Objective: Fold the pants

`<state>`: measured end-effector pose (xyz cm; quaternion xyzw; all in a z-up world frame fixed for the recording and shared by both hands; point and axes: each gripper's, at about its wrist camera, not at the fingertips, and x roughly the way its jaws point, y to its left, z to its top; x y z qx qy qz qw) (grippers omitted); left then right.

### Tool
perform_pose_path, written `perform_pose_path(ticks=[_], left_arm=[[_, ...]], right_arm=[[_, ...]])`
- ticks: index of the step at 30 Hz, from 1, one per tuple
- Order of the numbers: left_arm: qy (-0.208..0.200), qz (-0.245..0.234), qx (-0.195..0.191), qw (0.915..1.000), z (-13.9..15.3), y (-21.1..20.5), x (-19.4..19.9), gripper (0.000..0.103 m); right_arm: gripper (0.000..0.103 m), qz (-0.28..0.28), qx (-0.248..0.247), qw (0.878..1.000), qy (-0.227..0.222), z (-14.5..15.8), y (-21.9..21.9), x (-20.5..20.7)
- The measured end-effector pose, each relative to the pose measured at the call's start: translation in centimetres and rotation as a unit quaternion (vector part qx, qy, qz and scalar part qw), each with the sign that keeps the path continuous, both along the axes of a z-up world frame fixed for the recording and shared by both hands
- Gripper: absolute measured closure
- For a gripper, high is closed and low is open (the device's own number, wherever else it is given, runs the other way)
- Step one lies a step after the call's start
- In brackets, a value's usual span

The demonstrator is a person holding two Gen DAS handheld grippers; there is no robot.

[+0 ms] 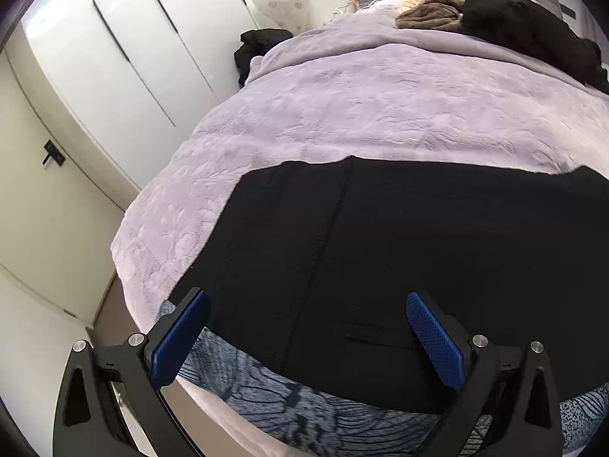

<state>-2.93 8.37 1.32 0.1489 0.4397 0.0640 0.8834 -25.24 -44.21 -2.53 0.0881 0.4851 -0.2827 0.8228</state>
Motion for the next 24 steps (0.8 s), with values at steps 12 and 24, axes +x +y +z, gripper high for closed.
perform_pose_path(ticks=[12,24], left_arm=[[0.027,0.003,-0.002,0.9996,-0.6,-1.2,8.4,0.000],[0.019,0.031,-0.155,0.9872,-1.3,10.7,7.3,0.000]], right_arm=[[0.000,0.273,0.025,0.961,-0.044,2.3,22.6,13.6],[0.000,0.241,0.021,0.970,-0.003,-1.1,19.0,14.3]])
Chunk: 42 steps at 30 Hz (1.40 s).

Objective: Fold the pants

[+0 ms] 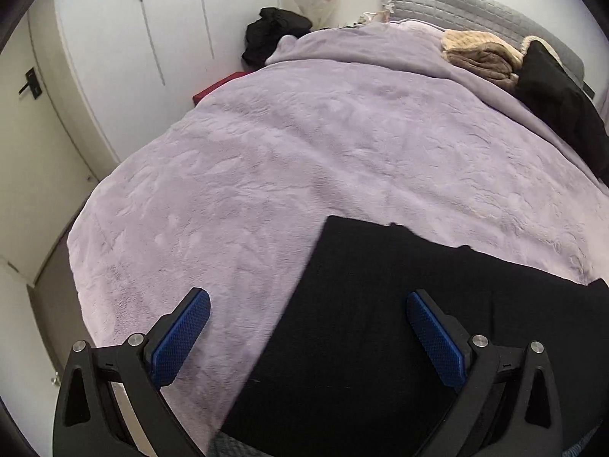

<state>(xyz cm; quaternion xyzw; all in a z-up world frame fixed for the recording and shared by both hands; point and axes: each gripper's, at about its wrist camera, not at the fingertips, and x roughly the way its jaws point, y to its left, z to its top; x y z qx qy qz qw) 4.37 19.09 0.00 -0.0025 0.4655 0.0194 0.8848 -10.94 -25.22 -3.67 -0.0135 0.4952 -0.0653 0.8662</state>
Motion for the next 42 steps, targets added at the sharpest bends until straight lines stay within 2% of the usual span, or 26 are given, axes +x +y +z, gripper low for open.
perform_pose_path(ticks=[2,3,5,8,10,11,12,14,17,20,22,24,25,27,29,31,34,38,42], left_arm=[[0.009,-0.003,-0.036,0.9993,-0.4,1.4,0.0,0.000],[0.007,-0.005,-0.040,0.9992,-0.4,1.6,-0.2,0.000],[-0.009,-0.005,-0.020,0.9997,0.1,1.3,-1.1,0.000],[-0.044,0.015,0.008,0.9989,2.5,0.5,-3.5,0.000],[-0.072,-0.002,0.015,0.9973,4.4,-1.0,-5.9,0.000],[-0.085,-0.016,0.008,0.9962,5.2,-2.1,-7.1,0.000],[-0.096,-0.043,-0.002,0.9945,6.0,-3.9,-8.8,0.000],[-0.114,-0.097,0.006,0.9887,6.9,-8.0,-11.8,0.000],[-0.138,-0.185,0.035,0.9724,6.5,-15.1,-16.6,0.000],[-0.105,-0.225,0.036,0.9680,4.7,-18.8,-18.7,0.000],[-0.079,-0.248,0.070,0.9629,2.3,-20.8,-19.5,0.000],[-0.062,-0.251,0.122,0.9582,-0.2,-21.5,-19.1,0.000],[-0.056,-0.249,0.111,0.9604,-0.6,-20.9,-18.6,0.000],[-0.045,-0.227,0.064,0.9707,0.2,-18.7,-17.8,0.000],[-0.052,-0.197,0.078,0.9760,0.7,-16.9,-16.7,0.000],[-0.039,-0.173,0.083,0.9807,0.4,-14.5,-15.1,0.000],[-0.016,-0.143,0.058,0.9879,-0.4,-10.7,-13.7,0.000],[-0.008,-0.088,0.032,0.9955,-1.0,-6.0,-12.4,0.000],[0.007,-0.032,-0.025,0.9991,-1.4,-1.7,-10.9,0.000]], right_arm=[[0.000,-0.025,0.010,1.000,0.000,0.0,-2.9,-1.5],[0.000,-0.039,0.001,0.999,0.000,-0.1,-4.3,-2.6],[0.000,-0.062,-0.009,0.998,-0.002,0.0,-6.7,-4.4],[0.000,-0.111,0.002,0.994,0.002,0.2,-10.0,-7.4],[0.000,-0.149,0.003,0.989,0.001,0.9,-10.5,-8.9],[0.000,-0.149,0.017,0.989,-0.008,1.4,-10.1,-9.5],[0.000,-0.139,0.036,0.990,-0.019,1.7,-9.8,-9.7],[0.000,-0.097,0.054,0.993,-0.035,2.8,-6.1,-9.0],[0.000,0.013,0.062,0.996,-0.056,3.7,1.4,-6.8],[0.000,0.082,0.050,0.994,-0.052,3.6,6.6,-5.8],[0.000,0.107,0.041,0.992,-0.044,2.6,8.2,-5.4],[0.000,0.109,0.020,0.994,-0.015,0.9,8.4,-5.3],[0.000,0.106,0.035,0.994,-0.005,0.3,7.9,-5.6],[0.000,0.088,0.067,0.994,-0.015,0.2,5.7,-6.5],[0.000,0.073,0.058,0.995,-0.018,0.3,3.8,-7.6],[0.000,0.053,0.050,0.997,-0.019,0.1,1.6,-8.9],[0.000,0.006,0.041,0.999,-0.018,0.1,-3.0,-10.9],[0.000,-0.069,0.047,0.996,-0.015,0.4,-9.8,-15.3],[0.000,-0.132,0.020,0.991,-0.013,0.9,-14.8,-19.2]])
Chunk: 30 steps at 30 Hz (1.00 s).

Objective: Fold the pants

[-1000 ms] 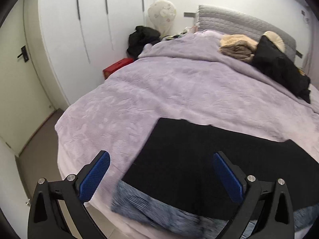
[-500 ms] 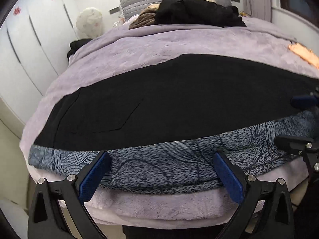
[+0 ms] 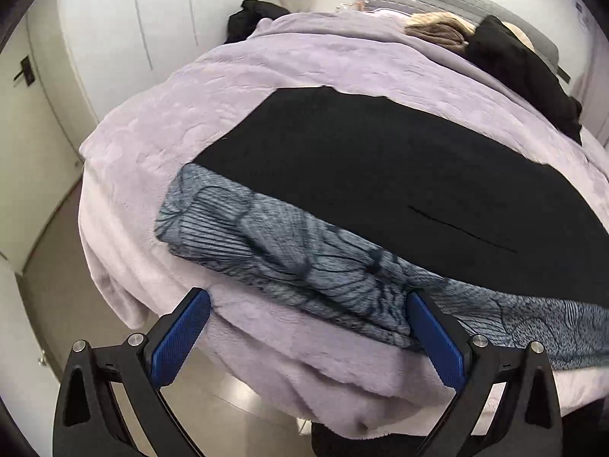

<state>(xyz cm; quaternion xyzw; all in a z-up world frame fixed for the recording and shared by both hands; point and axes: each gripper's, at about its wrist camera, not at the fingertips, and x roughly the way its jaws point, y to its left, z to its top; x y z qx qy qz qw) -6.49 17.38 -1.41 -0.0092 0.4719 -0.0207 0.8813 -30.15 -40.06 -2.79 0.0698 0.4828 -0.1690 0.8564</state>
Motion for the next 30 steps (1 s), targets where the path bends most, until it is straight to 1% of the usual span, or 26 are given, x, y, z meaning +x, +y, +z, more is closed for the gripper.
perform_pose_path(ticks=[2,5,6,7,8,9,11,12,14,16,17,18,19,20,21,22,23,24,25,26,27,29,30], left_arm=[[0.000,0.017,0.000,0.9999,0.2,1.1,0.7,0.000],[0.011,0.060,0.022,0.9979,1.3,2.7,1.4,0.000],[0.003,0.082,0.042,0.9958,2.2,3.0,1.0,0.000],[-0.022,0.097,0.060,0.9932,3.5,2.8,0.3,0.000],[-0.044,0.096,0.064,0.9923,4.6,2.4,-0.3,0.000],[-0.064,0.082,0.055,0.9931,6.0,1.5,-0.5,0.000],[-0.079,0.043,0.039,0.9951,7.6,-1.1,-0.2,0.000],[-0.080,0.017,0.035,0.9960,8.2,-3.1,0.3,0.000],[-0.079,-0.044,0.048,0.9948,8.6,-9.1,1.9,0.000],[-0.093,-0.118,0.086,0.9848,8.5,-16.0,2.2,0.000],[-0.098,-0.147,0.102,0.9790,8.3,-19.0,2.1,0.000],[-0.092,-0.174,0.117,0.9734,7.6,-21.9,2.5,0.000],[-0.073,-0.193,0.124,0.9707,6.3,-24.0,2.7,0.000],[-0.053,-0.208,0.131,0.9681,5.3,-25.7,2.4,0.000],[-0.034,-0.225,0.143,0.9632,3.6,-27.2,2.1,0.000],[-0.030,-0.232,0.156,0.9597,2.4,-27.7,1.4,0.000],[-0.037,-0.230,0.169,0.9577,1.6,-28.1,0.9,0.000],[-0.050,-0.229,0.173,0.9567,1.3,-28.1,0.2,0.000],[-0.053,-0.230,0.168,0.9570,1.2,-27.9,0.2,0.000],[-0.044,-0.228,0.158,0.9598,1.4,-27.5,0.5,0.000],[-0.033,-0.216,0.143,0.9652,1.7,-25.9,0.8,0.000],[-0.030,-0.186,0.140,0.9721,1.9,-22.9,2.0,0.000],[-0.031,-0.165,0.140,0.9758,2.0,-20.8,2.7,0.000]], right_arm=[[0.000,-0.026,-0.024,0.999,0.005,0.2,-2.1,-1.4],[0.000,-0.045,-0.034,0.998,0.005,0.8,-4.2,-3.2],[0.000,-0.061,-0.056,0.996,0.016,1.0,-4.2,-3.5],[0.000,-0.081,-0.069,0.994,0.028,1.3,-4.2,-3.7],[0.000,-0.094,-0.055,0.994,0.021,1.8,-4.2,-4.0],[0.000,-0.100,-0.030,0.995,-0.001,2.5,-3.9,-4.1],[0.000,-0.107,-0.010,0.993,-0.041,3.9,-2.5,-3.3],[0.000,-0.091,0.002,0.994,-0.057,4.3,-1.4,-2.1],[0.000,-0.045,0.025,0.996,-0.077,4.9,1.4,1.3],[0.000,-0.008,0.020,0.996,-0.083,5.5,5.0,5.2],[0.000,0.021,0.023,0.996,-0.088,5.6,7.0,7.2],[0.000,0.051,0.027,0.994,-0.088,5.5,8.9,9.1],[0.000,0.072,0.027,0.994,-0.079,5.0,10.5,10.8],[0.000,0.089,0.023,0.994,-0.061,4.1,12.2,12.4],[0.000,0.102,0.023,0.993,-0.046,3.3,13.8,13.4],[0.000,0.119,0.027,0.992,-0.034,2.5,15.0,14.2],[0.000,0.134,0.030,0.990,-0.023,1.5,15.6,15.2],[0.000,0.143,0.018,0.989,-0.014,0.7,16.2,15.6],[0.000,0.150,-0.005,0.989,-0.009,0.0,16.5,15.8],[0.000,0.159,-0.014,0.987,-0.013,-0.1,16.5,15.9],[0.000,0.161,-0.010,0.987,-0.017,0.1,16.3,15.5],[0.000,0.152,-0.021,0.988,-0.012,0.3,15.0,14.7],[0.000,0.142,-0.027,0.989,-0.011,0.2,13.5,14.6]])
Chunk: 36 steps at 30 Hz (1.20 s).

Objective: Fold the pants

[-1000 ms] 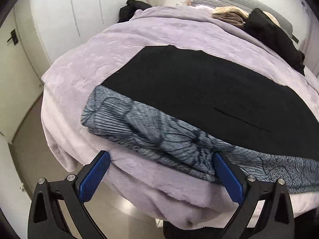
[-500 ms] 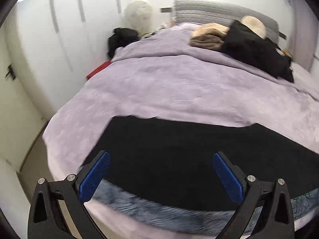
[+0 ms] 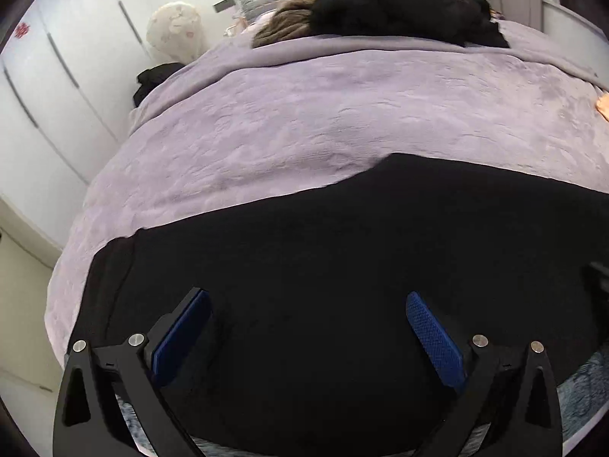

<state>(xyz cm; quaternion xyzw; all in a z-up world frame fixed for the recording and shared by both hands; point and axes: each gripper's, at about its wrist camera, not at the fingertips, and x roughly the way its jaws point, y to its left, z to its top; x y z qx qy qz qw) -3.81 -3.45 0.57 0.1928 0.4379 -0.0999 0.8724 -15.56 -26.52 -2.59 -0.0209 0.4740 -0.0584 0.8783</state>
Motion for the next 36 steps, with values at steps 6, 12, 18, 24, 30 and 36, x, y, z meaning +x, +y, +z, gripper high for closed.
perform_pose_path(ticks=[6,12,18,24,30,36], left_arm=[[0.053,0.059,-0.127,0.9888,0.1,12.0,1.5,0.001],[0.015,0.087,-0.067,0.9938,0.2,14.0,0.0,0.001],[-0.003,0.065,-0.079,0.9947,2.0,9.2,-2.8,0.001],[0.006,-0.103,-0.081,0.9914,2.6,-5.4,-9.1,0.001],[0.032,-0.132,-0.039,0.9899,-2.0,-14.9,-11.6,0.000],[0.048,-0.139,-0.043,0.9882,-1.2,-17.3,-12.3,0.000]], right_arm=[[0.000,-0.128,0.018,0.992,-0.002,-0.6,-12.9,-6.9],[0.000,-0.217,-0.057,0.974,0.003,0.6,-21.3,-14.2],[0.000,-0.312,0.034,0.949,-0.035,2.7,-25.5,-22.2],[0.000,-0.244,0.095,0.964,-0.048,0.7,-21.4,-25.1],[0.000,-0.214,0.176,0.957,-0.082,-2.0,-20.5,-27.5],[0.000,-0.196,0.235,0.942,-0.136,-2.4,-22.4,-27.9]])
